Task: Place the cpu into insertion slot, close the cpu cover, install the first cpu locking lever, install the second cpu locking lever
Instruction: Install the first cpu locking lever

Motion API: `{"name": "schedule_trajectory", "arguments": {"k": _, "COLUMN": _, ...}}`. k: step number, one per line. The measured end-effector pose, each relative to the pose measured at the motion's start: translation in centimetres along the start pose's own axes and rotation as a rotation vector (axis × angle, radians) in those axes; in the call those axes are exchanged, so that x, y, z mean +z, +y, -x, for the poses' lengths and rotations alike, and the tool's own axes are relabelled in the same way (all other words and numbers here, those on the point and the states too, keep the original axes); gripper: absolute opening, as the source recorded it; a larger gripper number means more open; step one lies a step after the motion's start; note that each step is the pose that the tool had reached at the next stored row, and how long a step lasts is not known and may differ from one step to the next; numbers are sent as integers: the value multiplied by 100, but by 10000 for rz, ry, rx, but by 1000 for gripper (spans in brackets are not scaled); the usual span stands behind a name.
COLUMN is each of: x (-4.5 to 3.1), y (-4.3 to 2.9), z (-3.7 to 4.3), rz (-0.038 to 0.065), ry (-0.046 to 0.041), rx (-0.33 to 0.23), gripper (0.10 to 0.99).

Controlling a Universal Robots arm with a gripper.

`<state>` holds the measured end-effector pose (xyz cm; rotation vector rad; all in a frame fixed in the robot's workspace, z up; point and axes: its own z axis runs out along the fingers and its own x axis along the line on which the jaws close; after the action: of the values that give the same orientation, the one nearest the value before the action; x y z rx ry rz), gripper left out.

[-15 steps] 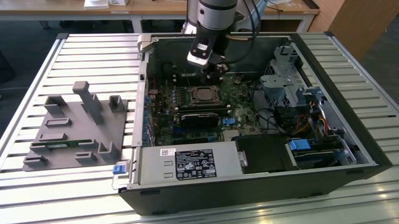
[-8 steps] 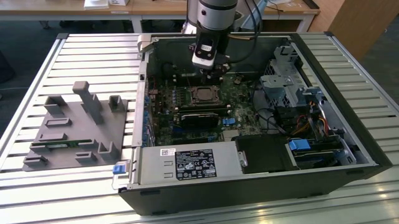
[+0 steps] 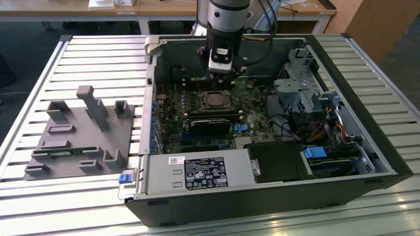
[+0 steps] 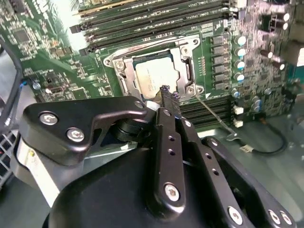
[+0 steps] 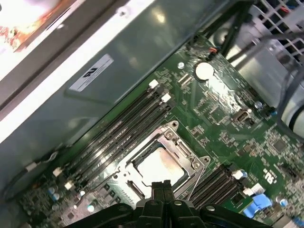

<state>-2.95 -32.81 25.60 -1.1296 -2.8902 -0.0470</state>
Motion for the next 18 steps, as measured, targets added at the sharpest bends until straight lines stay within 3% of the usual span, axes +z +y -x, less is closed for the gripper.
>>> {"name": "schedule_trajectory", "arguments": {"k": 18, "x": 2, "y": 0, "z": 0, "rz": -80, "ry": 22, "rx": -1824, "gripper": 106}}
